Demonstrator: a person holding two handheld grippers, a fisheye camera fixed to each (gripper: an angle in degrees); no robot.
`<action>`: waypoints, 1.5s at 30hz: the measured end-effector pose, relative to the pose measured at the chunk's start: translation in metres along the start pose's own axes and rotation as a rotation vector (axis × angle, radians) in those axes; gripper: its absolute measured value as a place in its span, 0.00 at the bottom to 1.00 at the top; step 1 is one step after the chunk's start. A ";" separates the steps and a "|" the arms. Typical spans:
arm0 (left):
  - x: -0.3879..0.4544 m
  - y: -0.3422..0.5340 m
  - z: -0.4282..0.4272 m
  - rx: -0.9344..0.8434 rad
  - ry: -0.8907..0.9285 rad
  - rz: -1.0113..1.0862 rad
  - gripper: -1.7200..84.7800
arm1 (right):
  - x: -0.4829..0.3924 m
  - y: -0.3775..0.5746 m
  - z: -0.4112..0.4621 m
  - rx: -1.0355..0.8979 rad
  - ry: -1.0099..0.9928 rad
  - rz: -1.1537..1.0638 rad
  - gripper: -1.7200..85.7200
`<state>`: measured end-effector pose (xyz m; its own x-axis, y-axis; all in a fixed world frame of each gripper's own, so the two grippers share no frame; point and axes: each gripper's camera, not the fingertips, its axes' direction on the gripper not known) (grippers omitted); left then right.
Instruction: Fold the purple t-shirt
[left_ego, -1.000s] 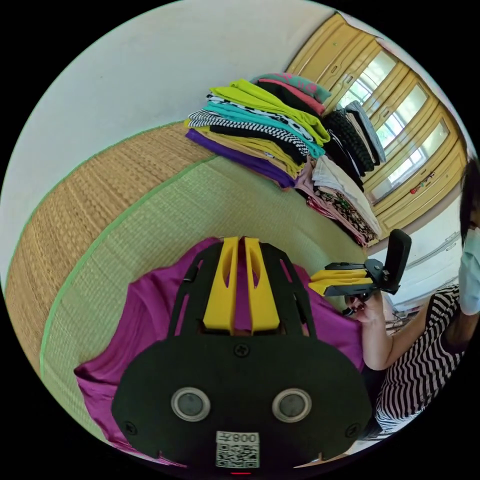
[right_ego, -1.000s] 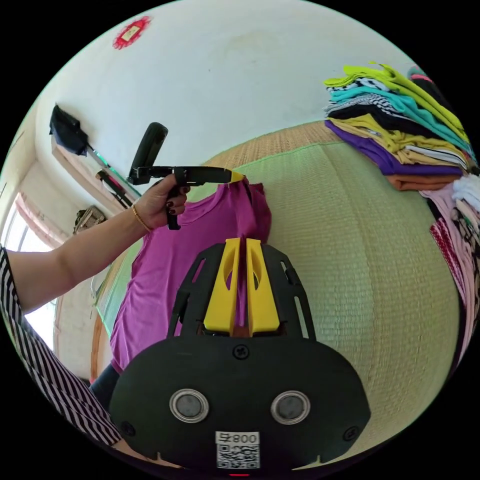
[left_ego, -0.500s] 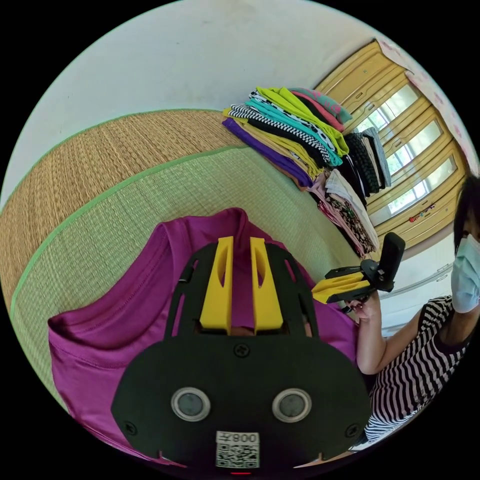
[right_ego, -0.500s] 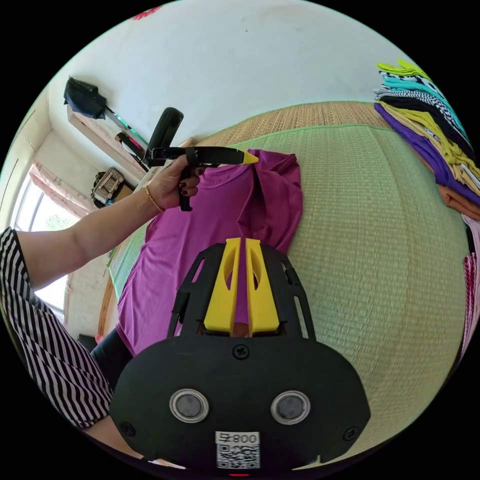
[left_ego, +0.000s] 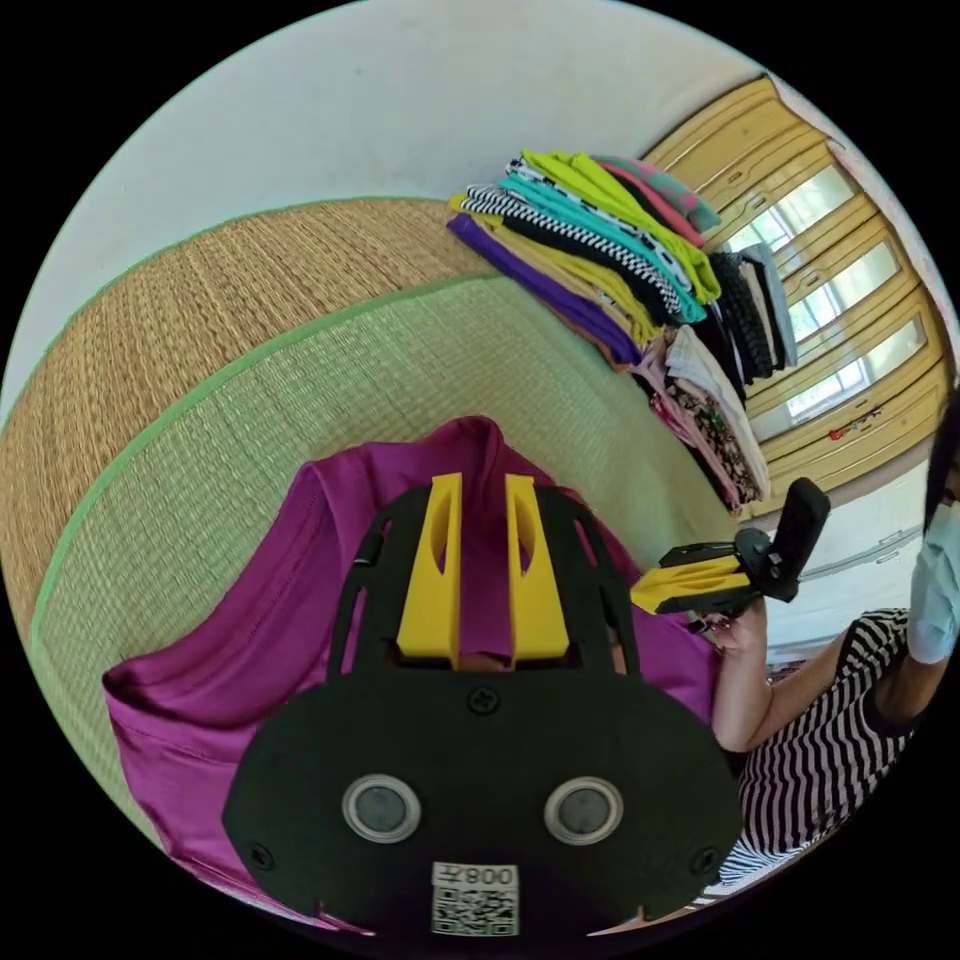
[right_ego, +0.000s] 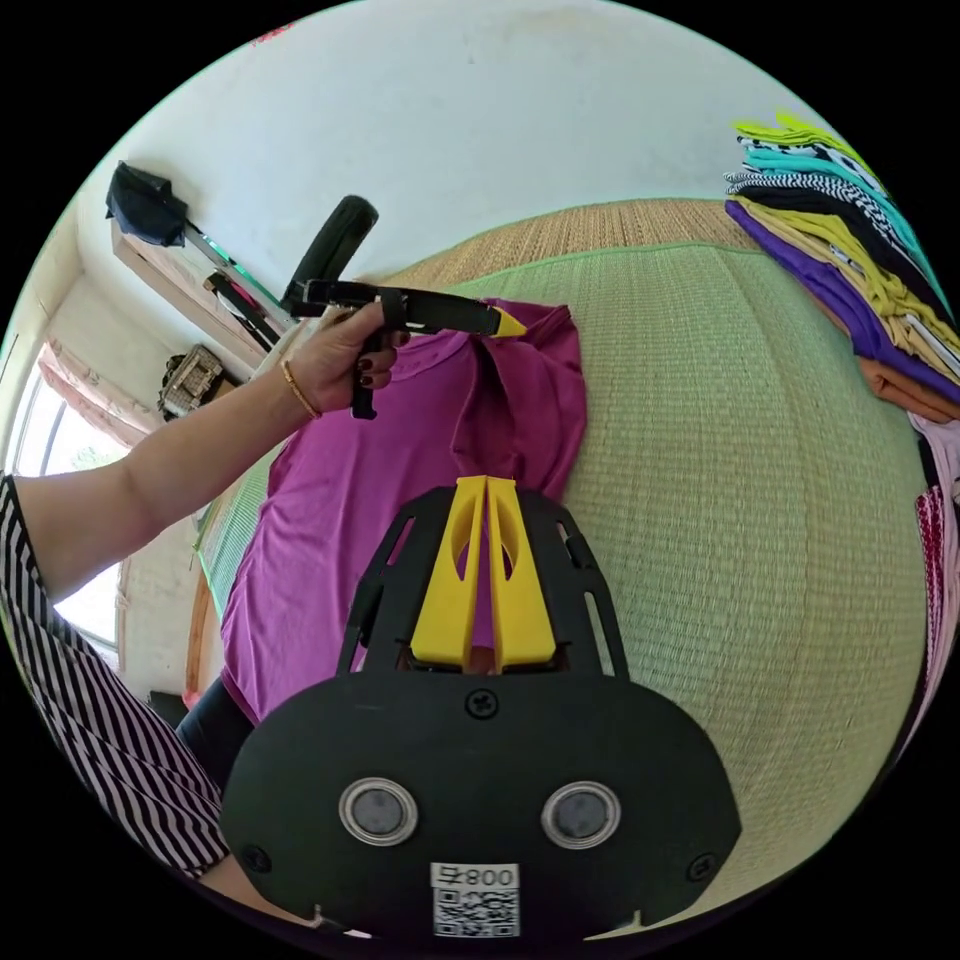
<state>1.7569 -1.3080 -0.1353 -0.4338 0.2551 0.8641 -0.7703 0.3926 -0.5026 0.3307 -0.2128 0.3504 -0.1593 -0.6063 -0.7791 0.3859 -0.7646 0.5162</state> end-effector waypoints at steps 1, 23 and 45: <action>0.000 -0.002 0.004 -0.019 -0.008 0.003 0.10 | 0.000 -0.003 0.005 -0.020 0.015 0.004 0.02; -0.003 0.009 0.040 0.000 0.047 0.017 0.04 | 0.001 -0.029 0.016 -0.037 0.057 0.045 0.02; 0.027 0.145 0.036 0.060 -0.040 0.112 0.02 | 0.009 -0.041 0.004 0.007 0.065 0.138 0.02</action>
<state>1.6170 -1.2759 -0.1834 -0.5361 0.2583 0.8037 -0.7419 0.3099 -0.5945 0.3096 -0.1873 0.3236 -0.0457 -0.6908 -0.7216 0.3940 -0.6763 0.6224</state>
